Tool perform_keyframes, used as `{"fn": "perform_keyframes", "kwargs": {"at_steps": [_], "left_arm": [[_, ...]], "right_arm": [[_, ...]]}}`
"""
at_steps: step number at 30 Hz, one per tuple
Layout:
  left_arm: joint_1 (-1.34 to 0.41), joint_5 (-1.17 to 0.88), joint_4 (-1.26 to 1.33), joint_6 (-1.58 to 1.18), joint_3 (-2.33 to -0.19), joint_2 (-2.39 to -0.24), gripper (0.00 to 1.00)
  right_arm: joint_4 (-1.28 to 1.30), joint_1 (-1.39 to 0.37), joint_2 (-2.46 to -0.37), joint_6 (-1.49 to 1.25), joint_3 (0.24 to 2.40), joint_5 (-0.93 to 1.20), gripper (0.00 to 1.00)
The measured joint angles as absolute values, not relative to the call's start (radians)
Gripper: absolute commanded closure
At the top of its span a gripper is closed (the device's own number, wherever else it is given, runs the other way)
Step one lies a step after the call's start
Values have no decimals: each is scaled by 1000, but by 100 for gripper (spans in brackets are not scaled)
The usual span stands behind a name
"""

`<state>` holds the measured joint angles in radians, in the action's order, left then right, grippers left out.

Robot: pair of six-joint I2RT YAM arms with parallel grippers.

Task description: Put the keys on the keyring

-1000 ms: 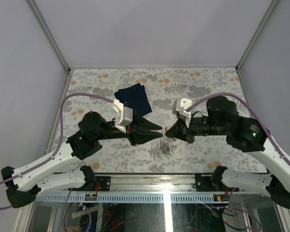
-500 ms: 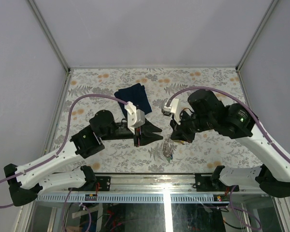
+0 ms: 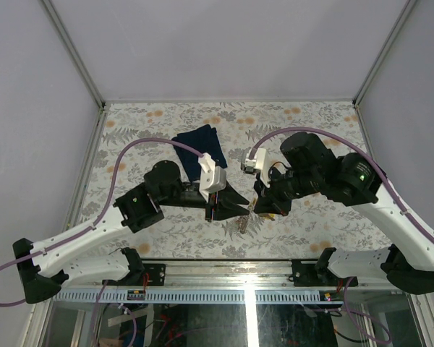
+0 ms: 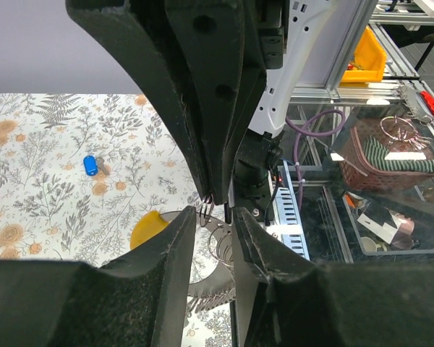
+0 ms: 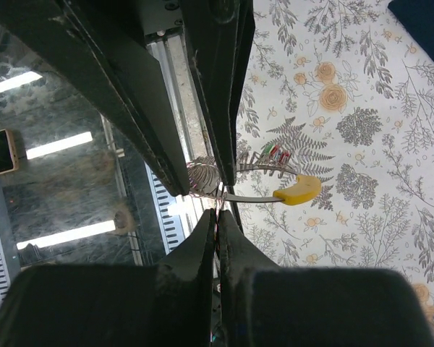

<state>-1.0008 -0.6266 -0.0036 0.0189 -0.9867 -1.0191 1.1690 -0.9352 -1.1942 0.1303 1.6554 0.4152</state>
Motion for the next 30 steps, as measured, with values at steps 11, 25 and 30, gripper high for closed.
{"fn": "perform_keyframes", "kwargs": {"at_steps": [11,25,30], "left_arm": [[-1001,-660,-4,21,-993,-1048,79],[-1003,-673,-9,32,-1013,-1053,87],[-1003,-673,-9,35,-1013,-1053,92]], "right_arm": [[1168,-935,-1198,124,1655,458,100],[1159,-935,-1197,111,1655,465,100],[1158,-935,-1197,104,1655,465,100]]}}
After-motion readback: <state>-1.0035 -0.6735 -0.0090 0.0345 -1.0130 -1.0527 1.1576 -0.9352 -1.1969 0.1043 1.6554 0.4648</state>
